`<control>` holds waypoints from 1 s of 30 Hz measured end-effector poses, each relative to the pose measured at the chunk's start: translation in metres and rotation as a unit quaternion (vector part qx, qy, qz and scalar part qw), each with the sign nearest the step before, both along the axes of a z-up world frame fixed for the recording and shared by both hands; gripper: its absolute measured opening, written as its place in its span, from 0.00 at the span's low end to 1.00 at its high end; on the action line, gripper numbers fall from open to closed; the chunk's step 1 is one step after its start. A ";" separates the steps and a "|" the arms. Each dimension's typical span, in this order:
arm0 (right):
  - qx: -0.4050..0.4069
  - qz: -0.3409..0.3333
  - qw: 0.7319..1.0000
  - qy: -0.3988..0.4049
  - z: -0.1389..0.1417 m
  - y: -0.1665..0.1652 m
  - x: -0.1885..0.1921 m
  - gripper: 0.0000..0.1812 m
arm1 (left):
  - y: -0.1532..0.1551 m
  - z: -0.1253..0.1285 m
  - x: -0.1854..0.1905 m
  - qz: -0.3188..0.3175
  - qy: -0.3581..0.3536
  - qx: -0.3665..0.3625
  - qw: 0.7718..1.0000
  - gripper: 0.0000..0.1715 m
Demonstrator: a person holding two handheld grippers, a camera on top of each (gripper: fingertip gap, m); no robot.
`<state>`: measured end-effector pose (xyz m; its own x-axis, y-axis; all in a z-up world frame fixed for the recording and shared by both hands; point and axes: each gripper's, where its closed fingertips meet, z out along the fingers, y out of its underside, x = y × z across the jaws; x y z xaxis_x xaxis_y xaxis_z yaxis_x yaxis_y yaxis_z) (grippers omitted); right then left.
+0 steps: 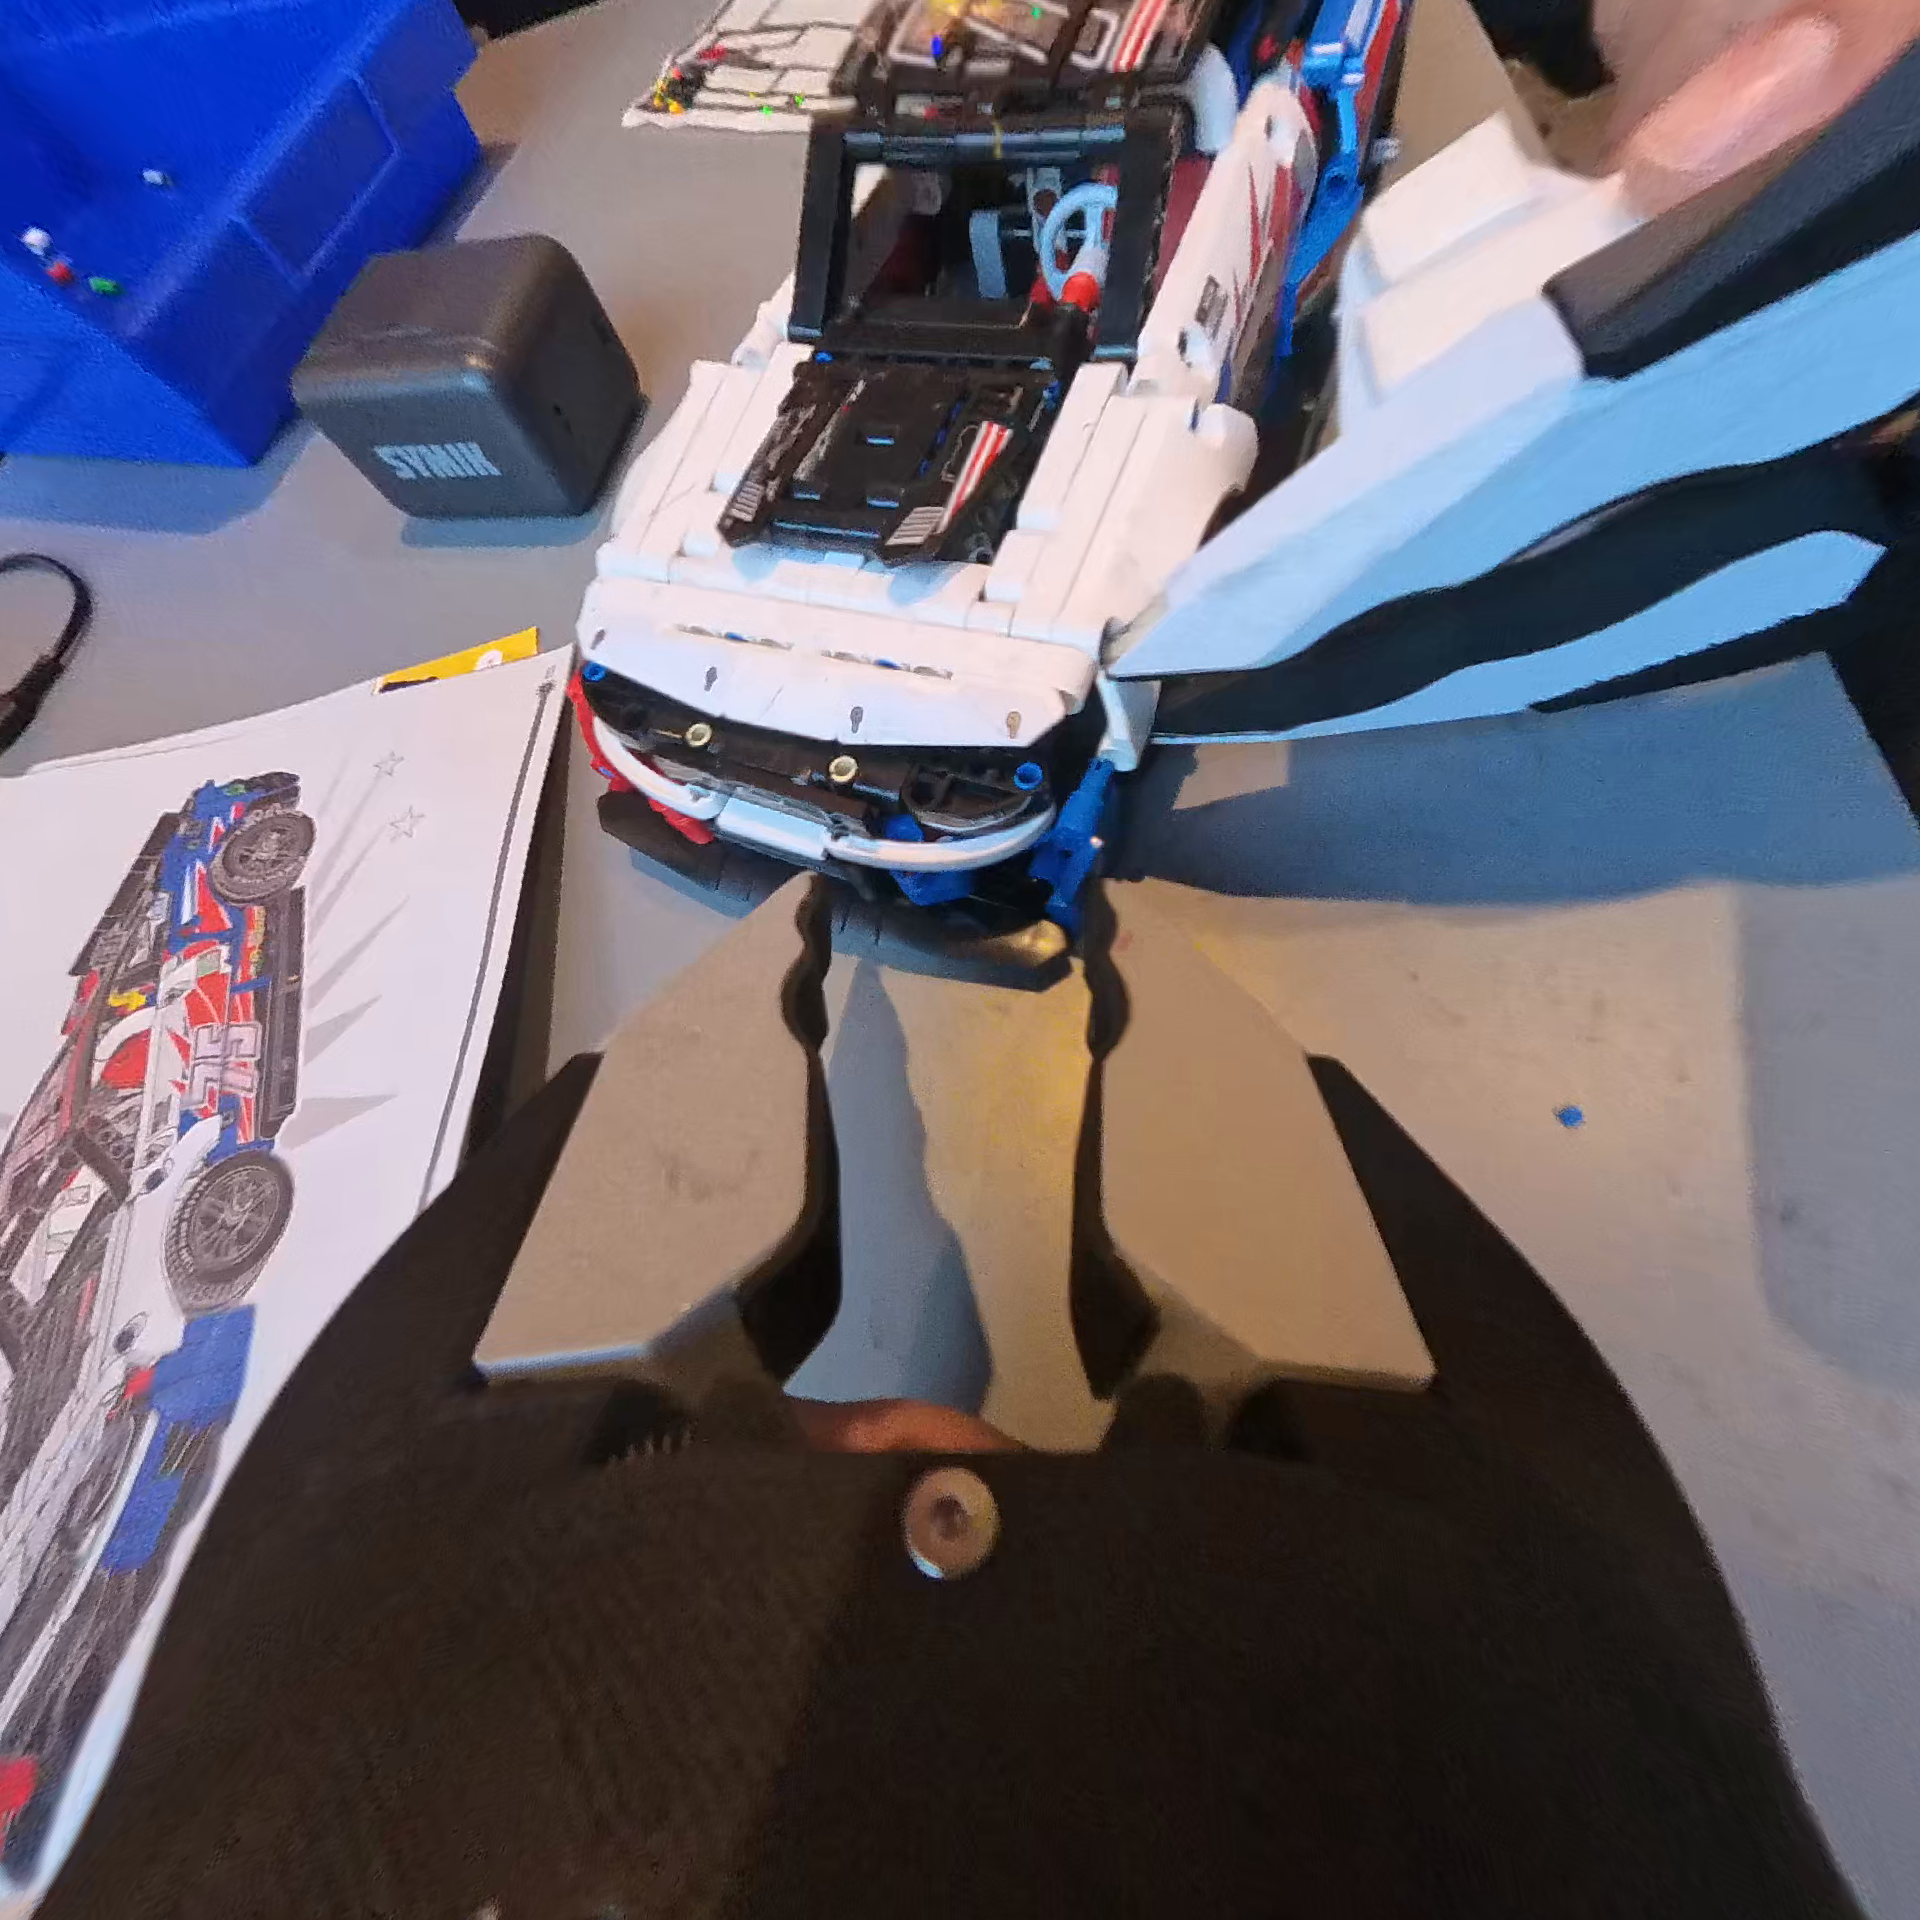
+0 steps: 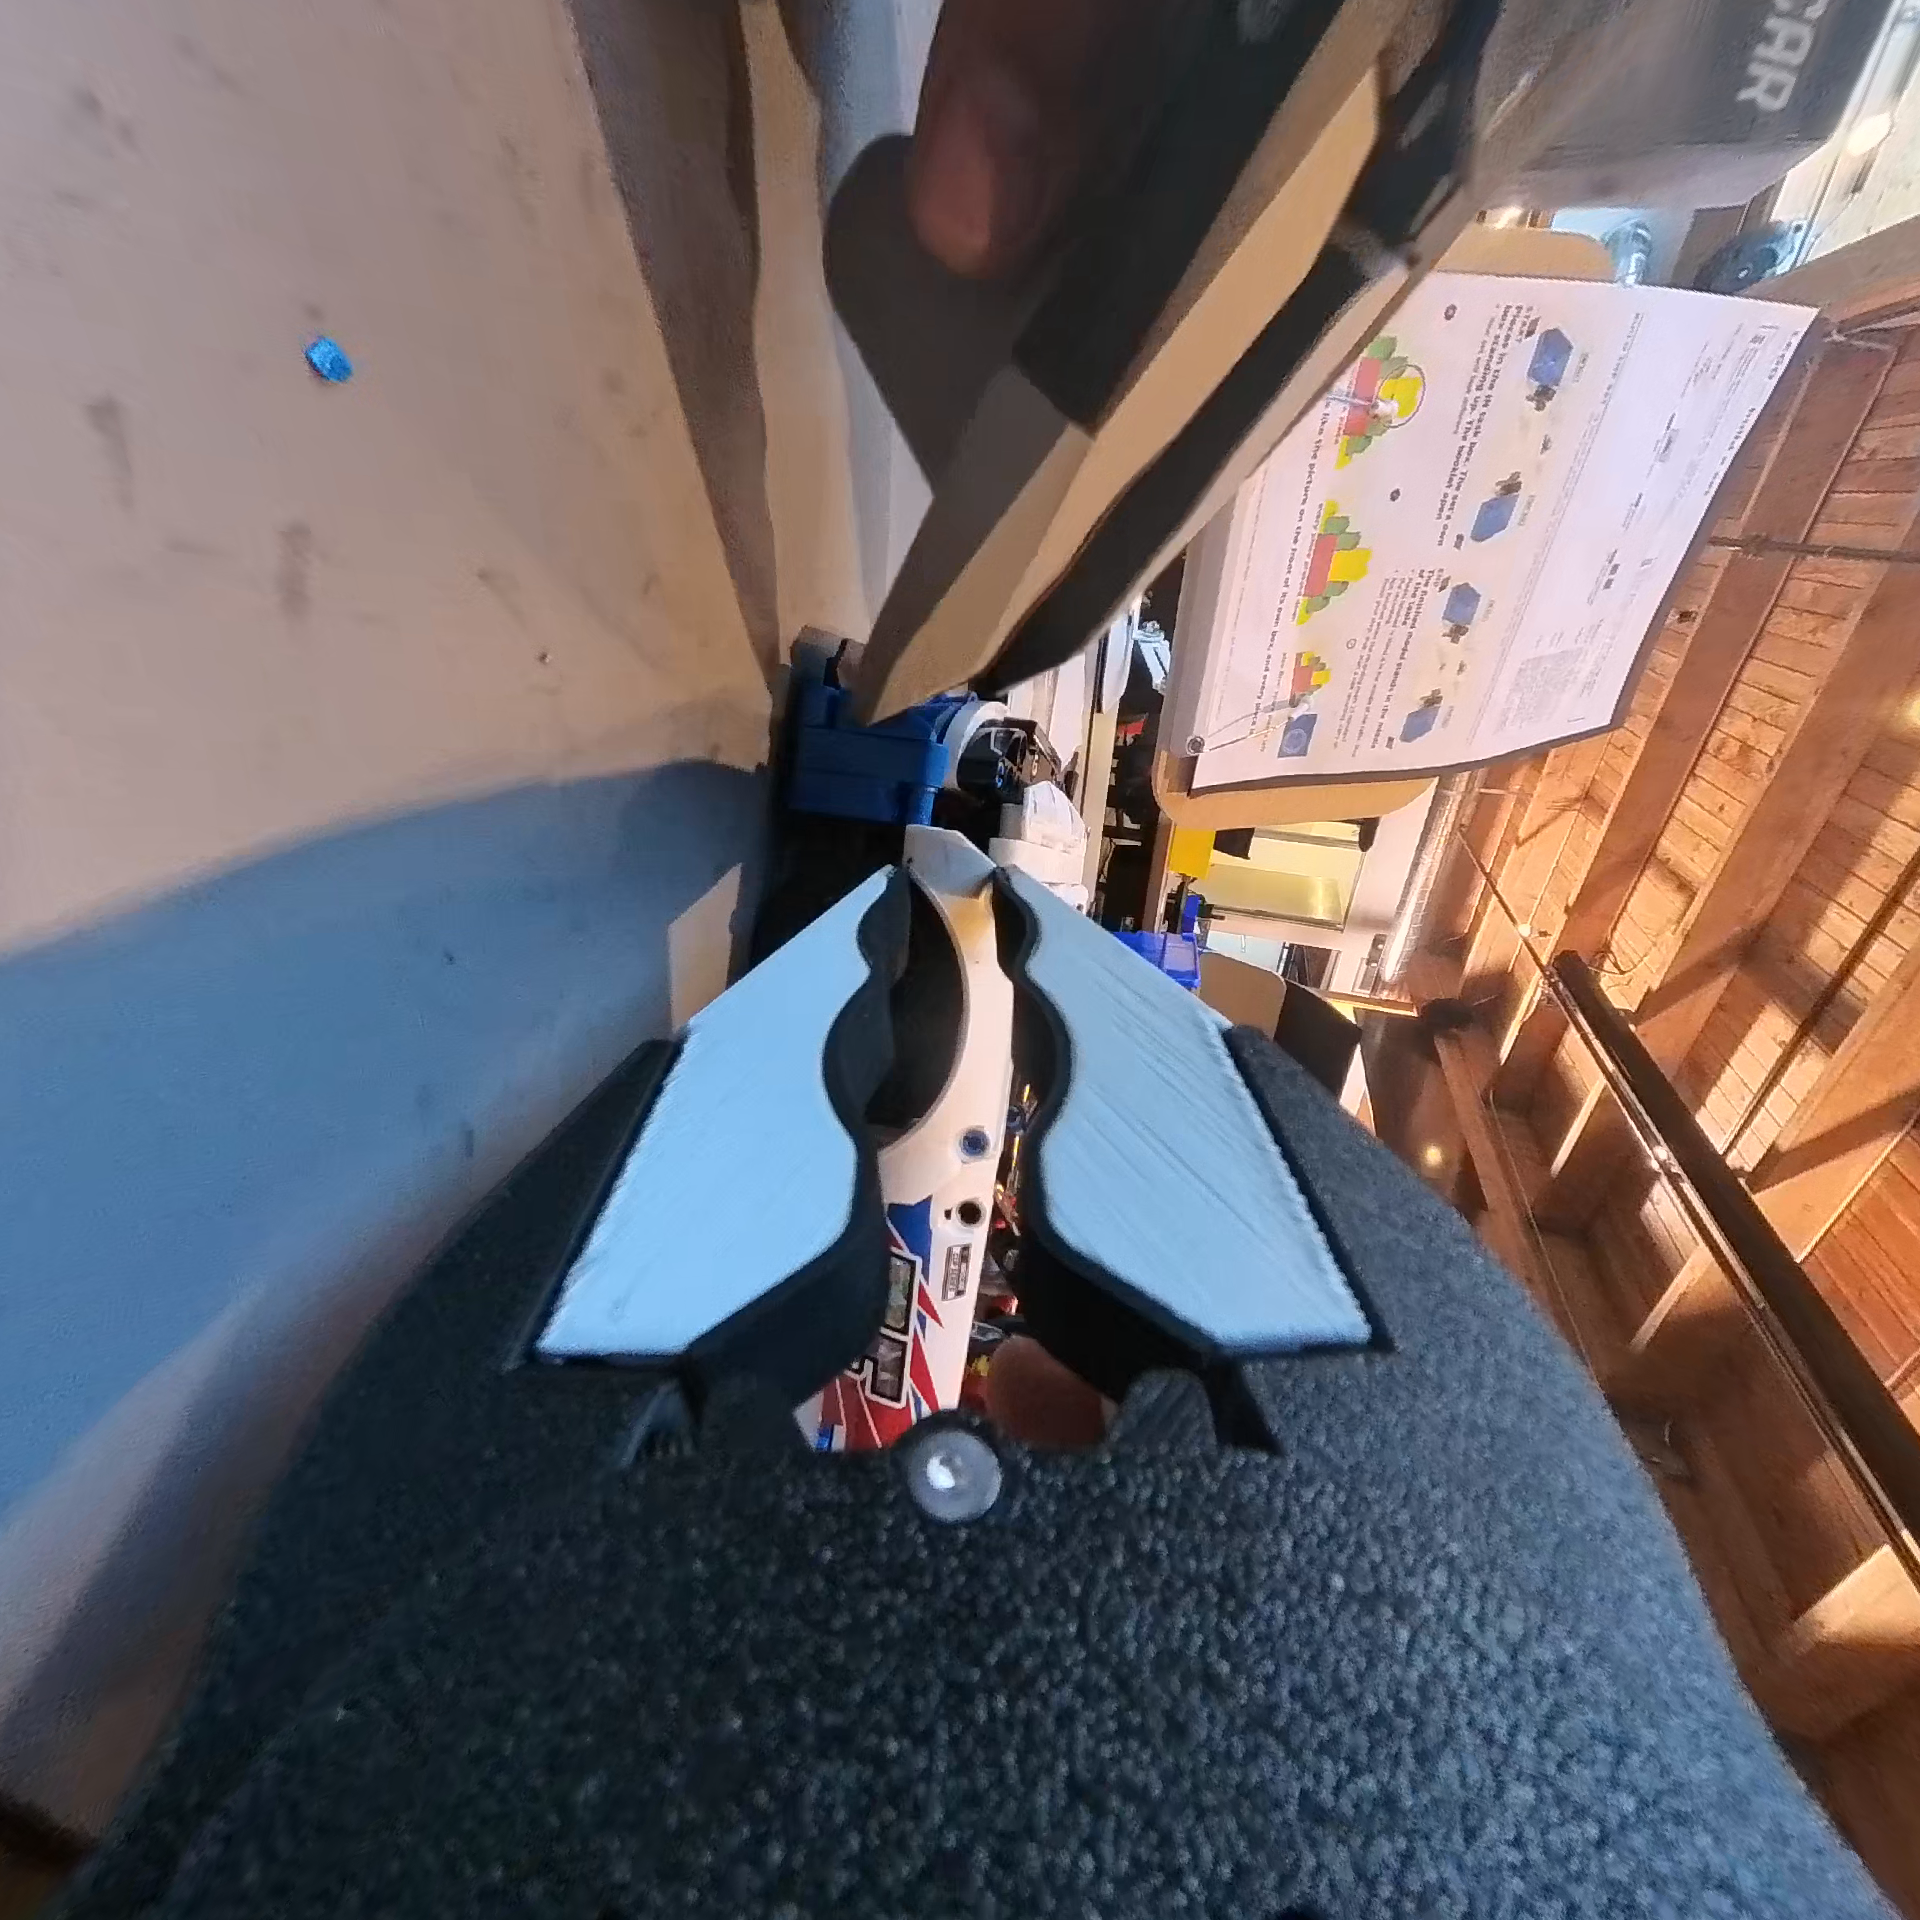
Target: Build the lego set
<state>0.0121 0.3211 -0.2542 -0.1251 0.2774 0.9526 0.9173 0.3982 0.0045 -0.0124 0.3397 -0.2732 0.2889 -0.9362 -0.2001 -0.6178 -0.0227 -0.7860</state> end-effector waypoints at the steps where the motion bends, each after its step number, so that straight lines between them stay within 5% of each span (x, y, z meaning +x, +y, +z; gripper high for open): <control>1: 0.001 -0.002 1.000 -0.002 0.000 0.001 0.001 0.06 | -0.001 -0.002 0.003 -0.007 0.000 -0.017 1.000 0.24; 5: 0.008 0.002 1.000 -0.003 0.001 0.002 0.002 0.06 | -0.005 -0.001 0.003 -0.011 -0.019 -0.062 0.998 0.17; 7: 0.013 0.000 1.000 -0.010 -0.001 0.003 0.004 0.06 | 0.000 0.007 0.003 0.010 -0.049 -0.064 0.997 0.00; 10: 0.014 0.002 1.000 -0.008 0.000 0.003 0.004 0.06 | 0.005 0.013 0.001 0.023 -0.077 -0.082 0.993 0.00; 14: 0.010 -0.013 1.000 -0.001 0.000 0.002 0.003 0.10 | 0.000 0.017 -0.005 0.032 -0.086 -0.088 0.992 0.08; 16: 0.007 -0.020 1.000 0.009 0.005 -0.004 0.005 0.17 | 0.000 0.017 -0.013 0.058 -0.076 -0.087 0.992 0.24; 19: -0.009 -0.027 0.998 0.051 0.020 -0.030 0.014 0.19 | -0.014 0.023 -0.025 0.082 -0.077 -0.088 0.990 0.27; 22: -0.048 -0.034 0.990 0.124 0.038 -0.067 0.049 0.08 | -0.046 0.030 -0.037 0.103 -0.061 -0.090 0.989 0.39; 26: -0.104 -0.149 0.938 0.296 0.064 -0.073 0.165 0.07 | -0.091 0.051 -0.067 0.130 -0.039 -0.055 0.989 0.41; 30: -0.188 -0.230 0.831 0.471 0.061 -0.071 0.260 0.10 | -0.114 0.070 -0.120 0.195 -0.001 -0.027 0.981 0.38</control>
